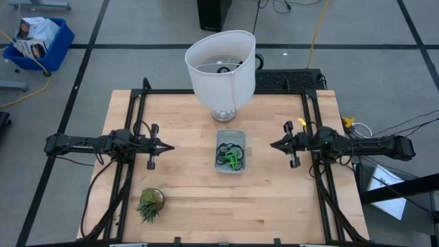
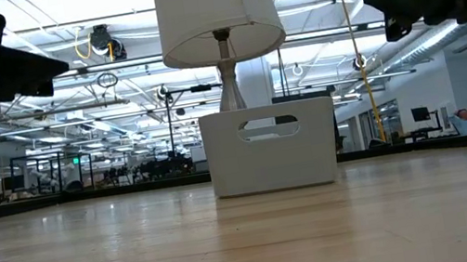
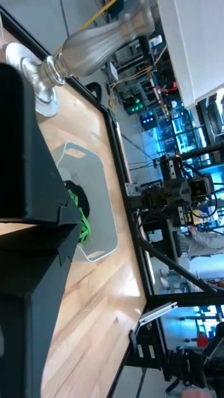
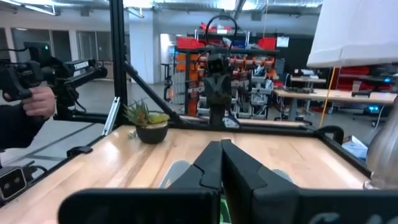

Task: Pick and place rubber bands into bin
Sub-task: Return to Home Position

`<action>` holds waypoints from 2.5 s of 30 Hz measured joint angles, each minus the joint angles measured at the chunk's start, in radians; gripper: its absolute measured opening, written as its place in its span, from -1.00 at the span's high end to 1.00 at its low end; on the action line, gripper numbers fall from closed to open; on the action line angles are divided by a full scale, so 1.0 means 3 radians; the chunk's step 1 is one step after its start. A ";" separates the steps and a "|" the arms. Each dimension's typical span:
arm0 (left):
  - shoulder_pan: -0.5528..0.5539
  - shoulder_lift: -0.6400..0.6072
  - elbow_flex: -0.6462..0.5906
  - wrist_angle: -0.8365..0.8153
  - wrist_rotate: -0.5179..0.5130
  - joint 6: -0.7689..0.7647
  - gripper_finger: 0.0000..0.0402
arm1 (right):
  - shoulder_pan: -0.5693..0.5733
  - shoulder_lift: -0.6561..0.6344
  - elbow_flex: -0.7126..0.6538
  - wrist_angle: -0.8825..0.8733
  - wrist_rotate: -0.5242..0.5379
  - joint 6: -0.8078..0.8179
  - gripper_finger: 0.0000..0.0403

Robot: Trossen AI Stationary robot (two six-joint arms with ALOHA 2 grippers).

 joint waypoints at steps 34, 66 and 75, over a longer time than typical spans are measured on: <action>-0.0133 0.0000 -0.0003 0.0689 0.0232 0.0072 1.00 | 0.0002 -0.0254 -0.0042 0.0249 -0.0021 -0.0217 1.00; -0.0163 0.0005 -0.0003 -0.0463 -0.0155 -0.0352 0.91 | 0.0000 -0.0249 -0.0042 -0.0452 0.0089 0.0038 1.00; -0.0163 0.0005 -0.0003 -0.0460 -0.0158 -0.0417 0.91 | 0.0000 -0.0249 -0.0042 -0.0452 0.0088 0.0038 0.99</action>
